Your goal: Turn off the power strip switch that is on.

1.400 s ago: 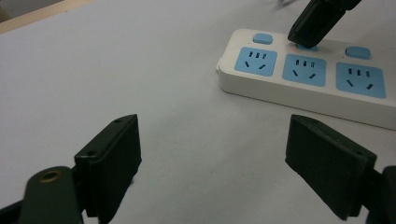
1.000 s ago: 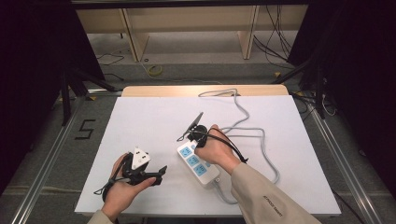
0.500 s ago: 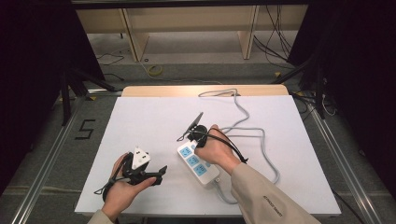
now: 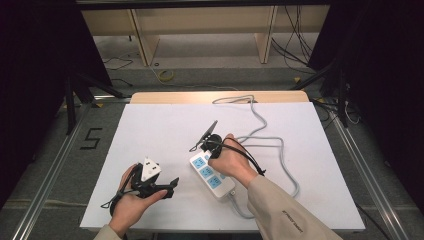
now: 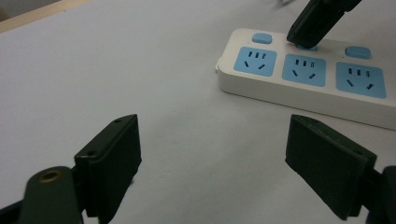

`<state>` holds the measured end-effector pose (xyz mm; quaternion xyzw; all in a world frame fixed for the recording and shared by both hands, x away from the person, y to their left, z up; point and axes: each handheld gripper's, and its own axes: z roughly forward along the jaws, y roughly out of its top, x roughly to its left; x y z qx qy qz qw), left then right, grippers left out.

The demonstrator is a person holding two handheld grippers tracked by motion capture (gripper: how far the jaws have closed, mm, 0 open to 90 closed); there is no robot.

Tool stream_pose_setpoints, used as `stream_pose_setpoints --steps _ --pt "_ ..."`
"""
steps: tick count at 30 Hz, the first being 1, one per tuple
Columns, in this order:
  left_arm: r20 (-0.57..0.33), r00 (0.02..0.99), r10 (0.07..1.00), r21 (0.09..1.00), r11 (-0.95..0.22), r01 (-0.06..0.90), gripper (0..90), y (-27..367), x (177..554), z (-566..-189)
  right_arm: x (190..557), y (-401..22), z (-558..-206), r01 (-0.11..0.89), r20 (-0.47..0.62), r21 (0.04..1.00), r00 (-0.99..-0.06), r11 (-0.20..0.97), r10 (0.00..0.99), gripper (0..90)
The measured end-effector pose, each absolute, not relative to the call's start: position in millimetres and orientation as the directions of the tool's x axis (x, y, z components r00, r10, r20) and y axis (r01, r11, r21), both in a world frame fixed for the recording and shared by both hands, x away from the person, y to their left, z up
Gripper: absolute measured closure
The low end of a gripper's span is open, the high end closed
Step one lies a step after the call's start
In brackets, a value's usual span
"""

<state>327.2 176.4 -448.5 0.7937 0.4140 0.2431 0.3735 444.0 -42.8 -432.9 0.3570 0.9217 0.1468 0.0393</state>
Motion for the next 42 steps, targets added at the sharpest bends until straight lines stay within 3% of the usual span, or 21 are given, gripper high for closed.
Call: stream_pose_setpoints --steps 42 --pt "0.078 0.540 0.838 0.793 -0.381 0.475 17.7 176.8 327.6 -448.5 442.5 -44.9 -433.1 0.642 0.036 0.321 -0.743 0.696 0.668 90.0"
